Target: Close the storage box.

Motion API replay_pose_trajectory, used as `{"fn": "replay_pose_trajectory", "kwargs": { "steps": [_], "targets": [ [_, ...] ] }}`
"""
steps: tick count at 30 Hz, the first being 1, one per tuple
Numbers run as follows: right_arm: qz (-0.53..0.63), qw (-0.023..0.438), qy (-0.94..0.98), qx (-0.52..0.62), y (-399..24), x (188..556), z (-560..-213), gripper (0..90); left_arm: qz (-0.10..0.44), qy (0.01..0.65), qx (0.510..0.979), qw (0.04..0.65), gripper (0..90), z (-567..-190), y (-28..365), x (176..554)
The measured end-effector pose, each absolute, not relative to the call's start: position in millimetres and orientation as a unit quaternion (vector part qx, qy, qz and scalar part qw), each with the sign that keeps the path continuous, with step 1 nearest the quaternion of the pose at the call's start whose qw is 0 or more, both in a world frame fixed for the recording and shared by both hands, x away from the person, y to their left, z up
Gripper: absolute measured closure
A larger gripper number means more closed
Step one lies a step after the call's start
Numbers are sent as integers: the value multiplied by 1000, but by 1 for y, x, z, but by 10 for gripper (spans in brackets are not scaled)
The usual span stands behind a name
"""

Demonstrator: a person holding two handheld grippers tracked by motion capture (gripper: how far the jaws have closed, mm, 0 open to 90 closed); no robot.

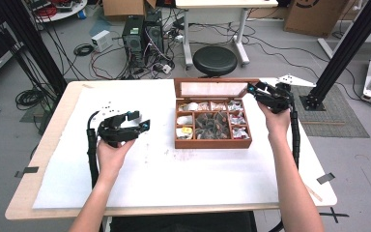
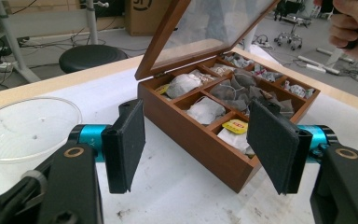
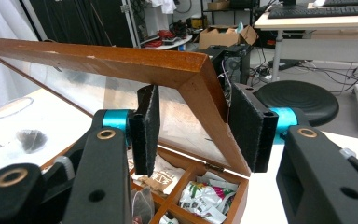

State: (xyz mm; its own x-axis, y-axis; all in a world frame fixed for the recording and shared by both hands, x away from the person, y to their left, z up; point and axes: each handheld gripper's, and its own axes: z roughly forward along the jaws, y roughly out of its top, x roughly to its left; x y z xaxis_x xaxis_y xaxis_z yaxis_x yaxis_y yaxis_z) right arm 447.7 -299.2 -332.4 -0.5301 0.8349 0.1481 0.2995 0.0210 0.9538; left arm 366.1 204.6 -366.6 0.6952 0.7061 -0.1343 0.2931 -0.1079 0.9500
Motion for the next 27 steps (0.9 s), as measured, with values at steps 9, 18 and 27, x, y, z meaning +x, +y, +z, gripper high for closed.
{"fn": "replay_pose_trajectory", "kwargs": {
  "steps": [9,18,27],
  "targets": [
    [558,240,675,420,-299,448,-332,546,173,347,724,571,366,-369,201,368],
    [557,237,676,421,-300,447,-332,535,170,351,723,571,364,-371,202,369],
    [554,239,677,422,-300,447,-332,517,165,353,726,566,364,-374,202,370]
  ]
}}
